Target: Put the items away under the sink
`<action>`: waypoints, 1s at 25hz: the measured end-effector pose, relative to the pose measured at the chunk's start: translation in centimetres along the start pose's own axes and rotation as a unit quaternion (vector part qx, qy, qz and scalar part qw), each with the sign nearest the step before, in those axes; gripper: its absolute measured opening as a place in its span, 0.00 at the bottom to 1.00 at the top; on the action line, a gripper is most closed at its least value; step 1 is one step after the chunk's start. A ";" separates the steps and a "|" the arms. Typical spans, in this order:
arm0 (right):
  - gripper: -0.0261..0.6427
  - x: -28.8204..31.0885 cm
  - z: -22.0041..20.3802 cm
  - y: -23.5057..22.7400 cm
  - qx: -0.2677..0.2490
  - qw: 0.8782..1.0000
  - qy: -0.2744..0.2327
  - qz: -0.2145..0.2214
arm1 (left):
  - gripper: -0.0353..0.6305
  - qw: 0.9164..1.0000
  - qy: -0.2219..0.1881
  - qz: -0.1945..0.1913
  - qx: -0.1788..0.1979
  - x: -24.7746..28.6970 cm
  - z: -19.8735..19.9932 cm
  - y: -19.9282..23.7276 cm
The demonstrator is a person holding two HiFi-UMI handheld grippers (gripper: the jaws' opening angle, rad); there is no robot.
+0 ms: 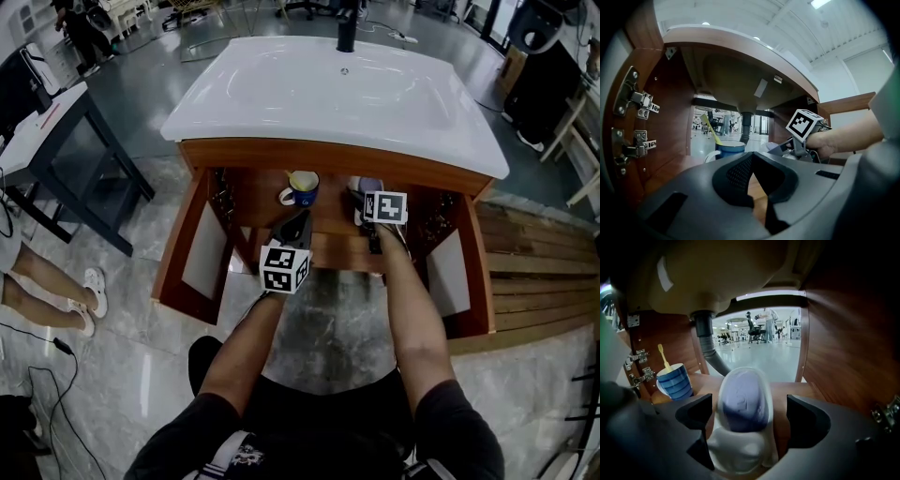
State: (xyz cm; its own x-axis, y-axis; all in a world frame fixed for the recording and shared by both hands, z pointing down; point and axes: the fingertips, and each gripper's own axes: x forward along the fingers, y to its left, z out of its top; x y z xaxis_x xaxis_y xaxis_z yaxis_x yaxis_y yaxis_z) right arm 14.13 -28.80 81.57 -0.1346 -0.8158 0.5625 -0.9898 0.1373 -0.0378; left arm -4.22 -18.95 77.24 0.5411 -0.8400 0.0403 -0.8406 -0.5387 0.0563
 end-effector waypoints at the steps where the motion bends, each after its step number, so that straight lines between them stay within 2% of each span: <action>1: 0.75 -0.4 -0.1 0.1 0.000 1.000 -0.007 0.000 | 0.06 1.000 0.000 0.001 0.000 0.0 0.0 0.1; 7: 0.75 -3.7 -0.7 1.7 -0.002 0.998 -0.061 0.005 | 0.06 1.000 -0.001 0.000 -0.002 -0.1 -0.2 -0.1; 17: 0.72 -8.8 -1.1 5.3 -0.050 0.991 -0.121 -0.003 | 0.06 1.000 -0.016 0.004 -0.005 -0.5 1.4 0.2; 18: 0.66 -9.4 -1.1 5.4 -0.052 0.990 -0.129 -0.011 | 0.06 1.000 -0.018 0.004 -0.006 -0.6 1.6 0.3; 20: 0.44 -10.9 -0.9 5.4 -0.053 0.987 -0.150 -0.033 | 0.06 1.000 -0.021 0.004 -0.008 -0.7 1.8 0.2; 25: 0.09 -13.7 -0.7 5.7 -0.058 0.978 -0.192 -0.062 | 0.06 1.000 -0.023 0.001 -0.008 -1.1 1.9 0.1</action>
State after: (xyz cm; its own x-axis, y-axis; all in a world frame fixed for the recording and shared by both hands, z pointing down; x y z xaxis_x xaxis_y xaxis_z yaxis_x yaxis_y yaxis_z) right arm 10.34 -16.47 74.21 -0.0439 -0.9779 0.2044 -0.9908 0.0688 0.1165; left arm -4.95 -18.23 75.27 0.5370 -0.8436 -0.0049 -0.8413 -0.5359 0.0714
